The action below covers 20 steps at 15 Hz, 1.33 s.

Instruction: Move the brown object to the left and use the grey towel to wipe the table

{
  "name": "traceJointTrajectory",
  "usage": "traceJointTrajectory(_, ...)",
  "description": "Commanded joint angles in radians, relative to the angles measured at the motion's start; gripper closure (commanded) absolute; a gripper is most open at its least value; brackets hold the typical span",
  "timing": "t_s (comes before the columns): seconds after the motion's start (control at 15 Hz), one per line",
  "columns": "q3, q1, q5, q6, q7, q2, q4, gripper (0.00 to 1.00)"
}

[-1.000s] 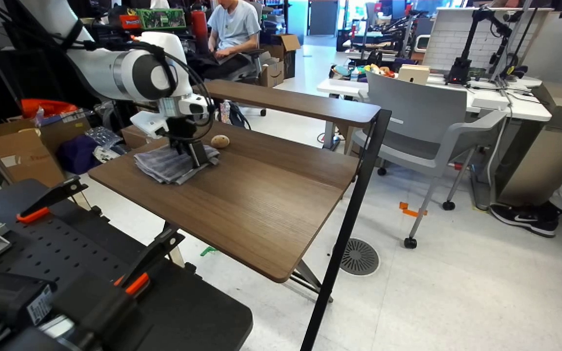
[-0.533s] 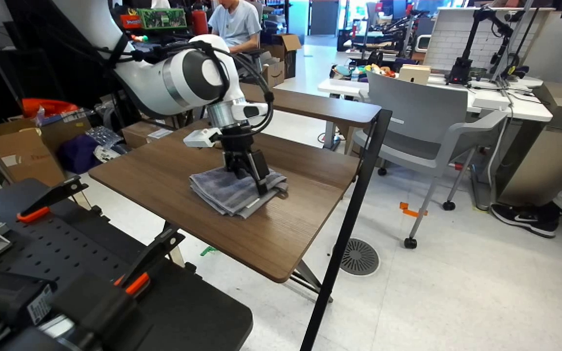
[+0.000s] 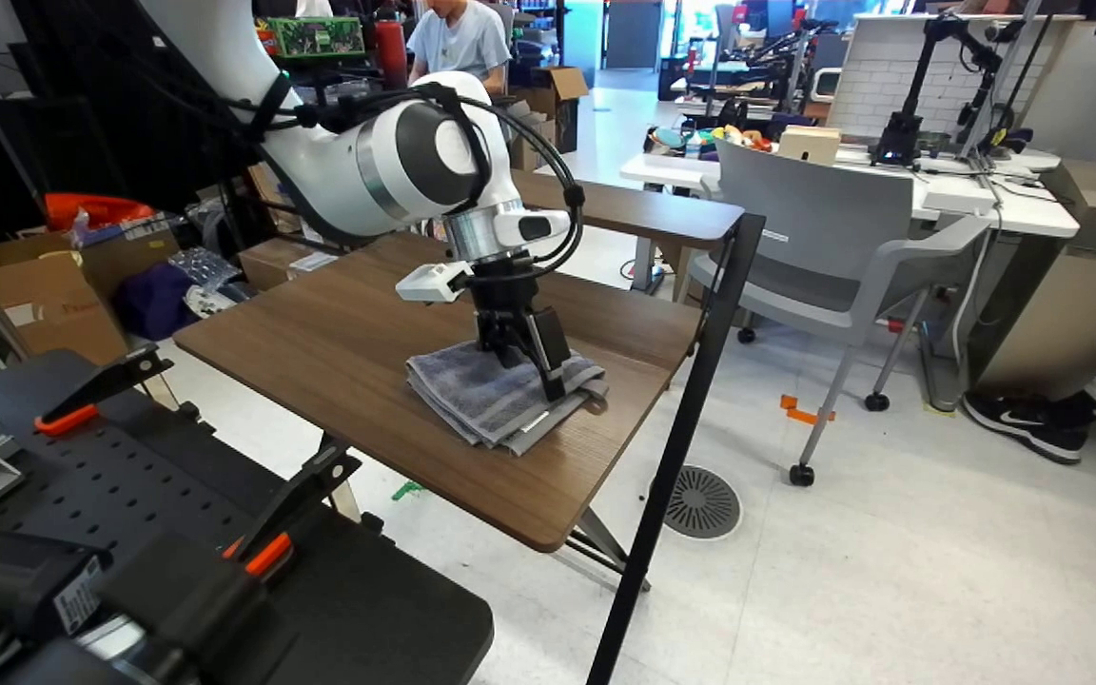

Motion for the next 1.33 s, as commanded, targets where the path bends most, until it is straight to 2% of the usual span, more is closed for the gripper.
traceJointTrajectory(0.0,0.025,-0.022,0.002,-0.014,0.044,0.037,0.065,0.0)
traceJointTrajectory(0.2,0.044,-0.054,0.056,-0.026,0.145,0.119,0.192,0.0)
traceJointTrajectory(0.53,0.057,-0.157,0.141,-0.021,0.303,0.251,0.435,0.0)
traceJointTrajectory(0.93,0.063,-0.247,0.19,-0.055,0.525,0.376,0.695,0.0)
traceJointTrajectory(1.0,0.062,-0.245,0.171,-0.046,0.541,0.399,0.714,0.0)
traceJointTrajectory(1.13,0.058,-0.221,0.119,-0.018,0.512,0.406,0.659,0.0)
traceJointTrajectory(1.27,0.05,-0.191,0.079,0.042,0.434,0.364,0.526,0.0)
